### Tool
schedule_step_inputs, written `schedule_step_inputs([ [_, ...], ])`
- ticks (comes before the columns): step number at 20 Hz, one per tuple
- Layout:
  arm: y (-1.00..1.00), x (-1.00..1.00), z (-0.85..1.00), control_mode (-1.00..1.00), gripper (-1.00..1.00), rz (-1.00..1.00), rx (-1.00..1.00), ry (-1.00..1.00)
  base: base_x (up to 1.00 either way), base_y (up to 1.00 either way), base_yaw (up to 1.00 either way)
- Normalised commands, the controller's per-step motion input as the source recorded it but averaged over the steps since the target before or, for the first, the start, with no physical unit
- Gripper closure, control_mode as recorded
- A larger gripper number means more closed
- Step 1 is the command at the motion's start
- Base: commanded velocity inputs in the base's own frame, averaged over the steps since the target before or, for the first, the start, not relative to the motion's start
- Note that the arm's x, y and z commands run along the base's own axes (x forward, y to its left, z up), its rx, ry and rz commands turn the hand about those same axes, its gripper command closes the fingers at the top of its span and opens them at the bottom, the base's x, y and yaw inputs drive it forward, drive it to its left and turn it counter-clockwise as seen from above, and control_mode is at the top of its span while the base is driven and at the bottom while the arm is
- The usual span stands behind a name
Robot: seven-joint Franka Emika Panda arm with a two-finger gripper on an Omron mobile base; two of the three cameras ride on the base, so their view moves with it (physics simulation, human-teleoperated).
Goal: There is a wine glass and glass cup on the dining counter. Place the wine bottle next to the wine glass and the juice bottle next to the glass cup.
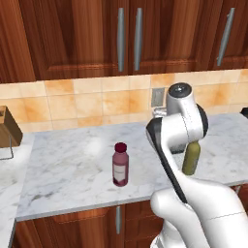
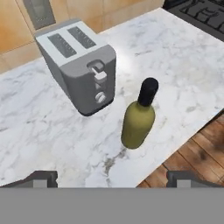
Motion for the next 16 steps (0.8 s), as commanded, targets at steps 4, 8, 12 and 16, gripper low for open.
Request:
schedule_step_inputs([
  [4, 0.0, -0.03, -0.28, -1.0, -1.0, -0.32, -0.01, -0.16, 0.0, 0.0, 0.0],
  [8, -0.03, -0.01, -0.27, -1.0, -1.0, -0.36, 0.0, -0.17, 0.0, 0.0, 0.0],
  [12, -0.14, -0.01, -0.28, -1.0, -1.0, -0.36, -0.04, -0.15, 0.0, 0.0, 0.0],
  [16, -0.15, -0.07, -0.19, -1.0, -1.0, -0.31, -0.07, -0.2, 0.0, 0.0, 0.0],
])
